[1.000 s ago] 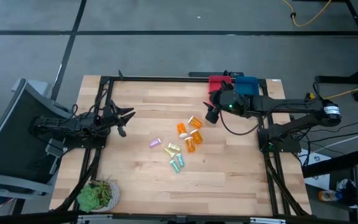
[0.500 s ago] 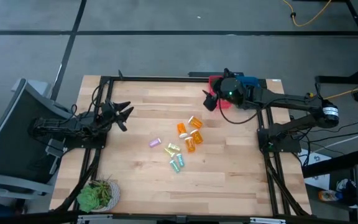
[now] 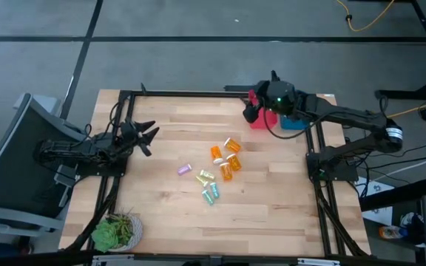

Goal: Pick and place medicine bottles into bin by pill shape (circle, oval)
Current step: Put the orange capsule bottle into the blue bin

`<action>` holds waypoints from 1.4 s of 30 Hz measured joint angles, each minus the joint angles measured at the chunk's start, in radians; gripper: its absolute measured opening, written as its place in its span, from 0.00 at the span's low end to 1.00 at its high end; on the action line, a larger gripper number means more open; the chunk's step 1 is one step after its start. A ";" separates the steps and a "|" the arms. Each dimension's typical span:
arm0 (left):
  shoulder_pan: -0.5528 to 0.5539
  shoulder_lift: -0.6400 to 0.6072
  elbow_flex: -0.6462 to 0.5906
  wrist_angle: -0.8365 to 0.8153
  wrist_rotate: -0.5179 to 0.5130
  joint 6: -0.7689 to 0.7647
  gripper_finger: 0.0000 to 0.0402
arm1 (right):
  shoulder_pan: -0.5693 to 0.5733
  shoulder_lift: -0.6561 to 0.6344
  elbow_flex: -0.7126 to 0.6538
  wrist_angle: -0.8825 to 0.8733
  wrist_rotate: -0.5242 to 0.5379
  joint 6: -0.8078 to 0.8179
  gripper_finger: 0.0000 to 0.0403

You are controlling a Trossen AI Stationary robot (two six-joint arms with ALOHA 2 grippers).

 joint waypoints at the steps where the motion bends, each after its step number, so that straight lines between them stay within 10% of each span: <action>1: 0.000 0.000 0.000 0.000 0.012 0.009 0.41 | -0.001 0.010 0.000 -0.018 -0.042 0.041 0.77; 15: 0.000 0.000 0.000 -0.002 0.030 0.014 0.41 | 0.055 0.255 -0.001 -0.236 -0.343 0.250 0.77; 42: 0.000 0.000 0.000 -0.003 0.030 0.021 0.41 | 0.128 0.578 -0.001 -0.151 -0.220 0.249 0.77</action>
